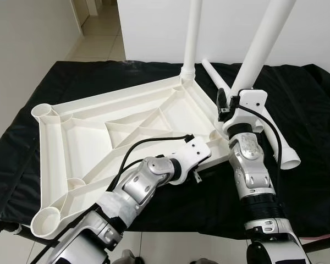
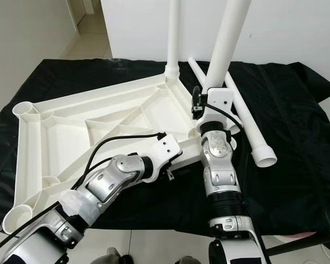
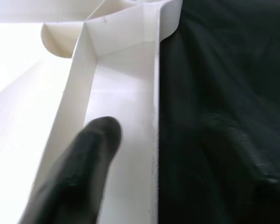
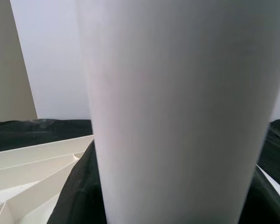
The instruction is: Building children table
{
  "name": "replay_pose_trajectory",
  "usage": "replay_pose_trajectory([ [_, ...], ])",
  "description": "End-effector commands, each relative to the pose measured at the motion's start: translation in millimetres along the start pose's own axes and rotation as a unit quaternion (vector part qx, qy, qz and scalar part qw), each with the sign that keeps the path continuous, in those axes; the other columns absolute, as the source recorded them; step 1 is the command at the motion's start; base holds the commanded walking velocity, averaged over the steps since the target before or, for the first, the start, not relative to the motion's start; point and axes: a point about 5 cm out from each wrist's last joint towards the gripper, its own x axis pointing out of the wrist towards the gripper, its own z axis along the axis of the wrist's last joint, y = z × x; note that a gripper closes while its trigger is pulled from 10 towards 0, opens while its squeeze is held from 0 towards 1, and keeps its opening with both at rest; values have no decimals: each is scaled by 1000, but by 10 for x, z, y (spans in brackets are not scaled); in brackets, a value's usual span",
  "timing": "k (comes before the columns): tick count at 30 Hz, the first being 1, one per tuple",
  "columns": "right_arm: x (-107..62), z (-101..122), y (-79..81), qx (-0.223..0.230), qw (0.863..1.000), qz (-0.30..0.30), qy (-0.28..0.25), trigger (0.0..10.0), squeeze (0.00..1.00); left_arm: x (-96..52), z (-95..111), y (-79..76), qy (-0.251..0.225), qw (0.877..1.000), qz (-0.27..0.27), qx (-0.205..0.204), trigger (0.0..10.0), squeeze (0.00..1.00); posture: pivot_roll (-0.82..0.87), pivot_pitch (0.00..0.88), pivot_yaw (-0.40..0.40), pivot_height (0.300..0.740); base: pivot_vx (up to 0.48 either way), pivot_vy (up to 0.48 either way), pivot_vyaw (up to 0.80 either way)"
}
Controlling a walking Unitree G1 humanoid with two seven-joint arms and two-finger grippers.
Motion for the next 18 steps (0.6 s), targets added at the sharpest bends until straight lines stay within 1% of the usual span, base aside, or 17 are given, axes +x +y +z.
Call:
replay_pose_trajectory([
  [1, -3, 38, -1, 2, 1000, -3, -10, 10000, 0, -10, -48, 91, 15, 998, 67, 0, 0, 0, -111, 49, 81, 740, 0, 0, 0],
  [13, -1, 44, 2, 3, 1000, -4, -12, 10000, 0, 4, -42, 93, 19, 998, 65, 7, 0, 0, -111, 49, 81, 740, 0, 0, 0],
  [18, 1, 41, 9, 4, 1000, -5, -11, 10000, 0, -35, -69, 108, 24, 998, 61, 16, 0, 0, -109, 46, 85, 740, 0, 0, 0],
])
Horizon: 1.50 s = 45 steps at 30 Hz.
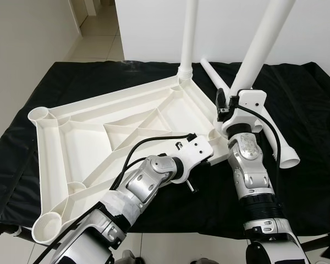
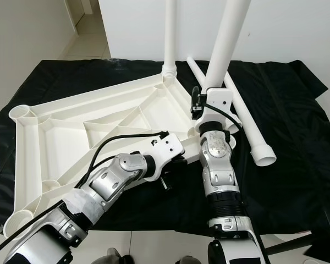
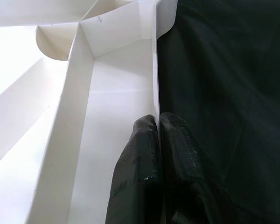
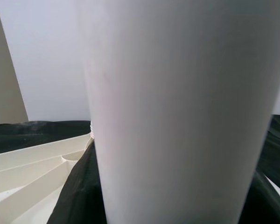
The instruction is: Building children table
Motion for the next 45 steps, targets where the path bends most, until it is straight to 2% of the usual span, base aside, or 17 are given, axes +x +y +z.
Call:
replay_pose_trajectory([
  [1, 2, 43, 4, 2, 1000, -1, -12, 10000, 0, -37, -74, 77, 15, 999, 50, 0, 0, 0, -109, 46, 85, 740, 0, 0, 0],
  [8, 2, 43, 6, 2, 1000, -1, -12, 10000, 0, -151, -122, 88, 20, 999, 40, 16, 0, 0, -109, 49, 86, 740, 0, 0, 0],
  [12, 3, 39, 7, 2, 1000, 0, -11, 10000, 0, -314, -200, 124, 28, 999, 29, 32, 0, 0, -107, 49, 85, 740, 0, 0, 0],
  [14, 6, 33, 22, 3, 1000, 3, -9, 10000, 0, -522, -284, 134, 35, 998, 0, 53, 0, 0, -97, 52, 80, 740, 0, 0, 0],
  [16, 6, 28, 37, 4, 1000, 6, -8, 10000, 0, -621, -305, 133, 35, 997, -12, 63, 0, 0, -92, 53, 79, 740, 0, 0, 0],
  [19, 4, 21, 46, 5, 1000, 8, -6, 10000, 0, -644, -293, 113, 30, 997, -22, 67, 0, 0, -87, 54, 76, 740, 0, 0, 0],
  [20, 7, 18, 54, 5, 1000, 10, -6, 10000, 0, -640, -277, 98, 25, 997, -27, 72, 1922, 0, -87, 54, 76, 740, 0, 0, 0],
  [21, 7, 18, 54, 5, 1000, 10, -6, 10000, 0, -640, -277, 98, 25, 997, -27, 72, 1922, 0, -87, 54, 76, 740, 0, 0, 0],
  [22, 8, 16, 60, 5, 1000, 11, -5, 10000, 0, -626, -256, 81, 19, 996, -30, 79, 7176, 0, -86, 52, 73, 740, 0, 0, 0],
  [23, 8, 16, 60, 5, 1000, 11, -5, 10000, 0, -626, -256, 81, 19, 996, -30, 79, 7176, 0, -86, 52, 73, 740, 0, 0, 0],
  [24, 9, 15, 68, 6, 1000, 13, -4, 10000, 0, -596, -231, 62, 16, 996, -30, 82, 10000, 0, -86, 52, 73, 740, 0, 0, 0],
  [27, 7, 11, 75, 6, 1000, 16, -3, 10000, 0, -563, -198, 38, 8, 996, -33, 77, 10000, 0, -89, 53, 70, 740, 0, 0, 0],
  [28, -2, -1, 88, 6, 1000, 23, 3, 10000, 0, -528, -134, 20, -7, 998, -36, 56, 10000, 1000, -89, 53, 70, 740, 0, 0, 0],
  [34, -21, -22, 85, 5, 999, 33, 12, 10000, 0, -534, -23, 56, -26, 998, -24, 57, 10000, 1000, -94, 52, 61, 740, 0, 0, 0],
  [35, -28, -27, 80, 4, 999, 35, 15, 10000, 0, -538, 16, 71, -33, 997, -18, 62, 10000, 753, -94, 52, 61, 740, 0, 0, 0],
  [36, -41, -37, 60, 1, 999, 37, 20, 10000, 0, -552, 80, 83, -47, 997, -11, 66, 10000, 0, -97, 48, 55, 740, 0, 0, 0],
  [45, -61, -55, 15, -5, 999, 34, 27, 10000, 0, -587, 159, 90, -69, 995, -3, 67, 10000, 0, -97, 41, 44, 740, 0, 0, 0],
])
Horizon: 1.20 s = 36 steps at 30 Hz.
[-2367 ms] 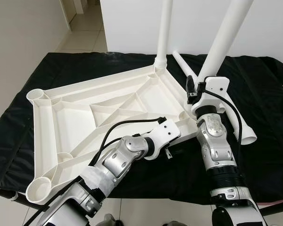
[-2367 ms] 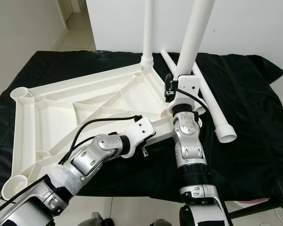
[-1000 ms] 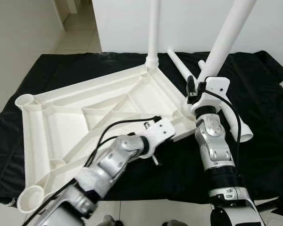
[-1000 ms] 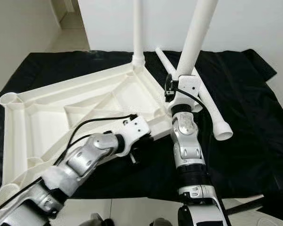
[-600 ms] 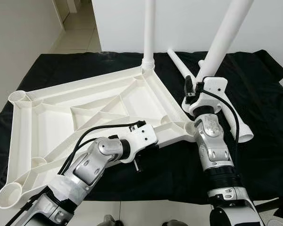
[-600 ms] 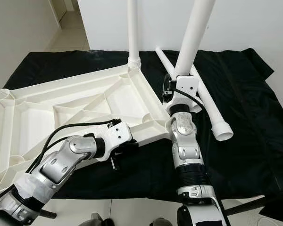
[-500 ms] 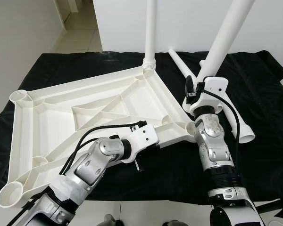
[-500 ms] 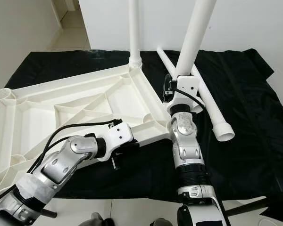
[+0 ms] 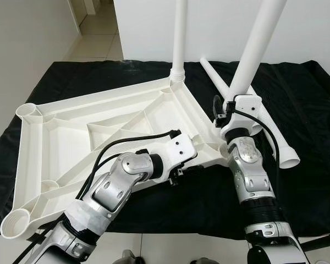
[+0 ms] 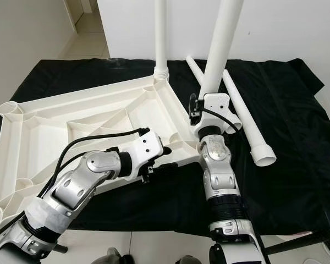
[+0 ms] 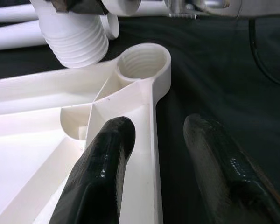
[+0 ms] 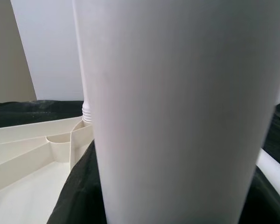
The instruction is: Building children table
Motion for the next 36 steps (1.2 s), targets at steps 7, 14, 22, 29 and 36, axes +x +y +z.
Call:
replay_pose_trajectory([
  [7, -108, 17, -51, -6, 1000, 18, -2, 10000, 0, -33, 98, 109, -29, 997, 67, -10, 10000, 0, -104, 32, 41, 740, 0, 0, 0],
  [14, -241, 28, -86, -13, 999, 34, -5, 10000, 0, -44, 180, 226, -61, 990, 127, -27, 10000, 0, -104, 32, 41, 740, 0, 0, 0],
  [22, -291, 22, -91, -10, 999, 39, -1, 10000, 0, -62, 209, 282, -76, 985, 153, -33, 10000, 0, -120, 40, 44, 740, 0, 0, 0],
  [29, -414, 2, -106, -11, 999, 40, 9, 10000, 0, -144, 214, 370, -100, 979, 172, -46, 10000, 0, -123, 64, 49, 740, 0, 0, 0],
  [36, -540, -44, -127, -9, 999, 47, 25, 10000, 0, -205, 206, 371, -114, 981, 146, -63, 10000, 0, -123, 67, 56, 740, 0, 0, 0],
])
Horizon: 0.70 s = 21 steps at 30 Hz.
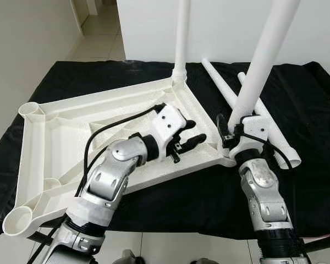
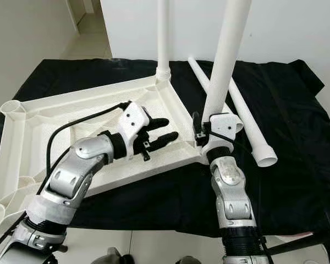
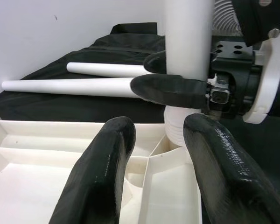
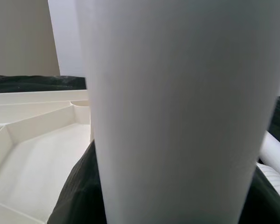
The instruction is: Building children table
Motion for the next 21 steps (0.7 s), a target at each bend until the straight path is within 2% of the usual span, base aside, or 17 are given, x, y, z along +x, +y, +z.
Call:
replay_pose_trajectory([
  [1, -30, 8, 13, 5, 1000, 7, 0, 10000, 0, -32, -13, 62, -2, 998, 57, -11, 10000, 0, -123, 67, 56, 740, 0, 0, 0],
  [13, -41, -50, -56, 5, 1000, -5, 13, 10000, 0, -59, -44, -15, -1, 1000, 19, -17, 10000, 0, -123, 67, 64, 740, 0, 0, 0],
  [21, -19, -129, -117, 32, 999, -19, 30, 10000, 0, -61, -49, -64, -1, 1000, 3, -22, 10000, 0, -123, 67, 64, 740, 0, 0, 0],
])
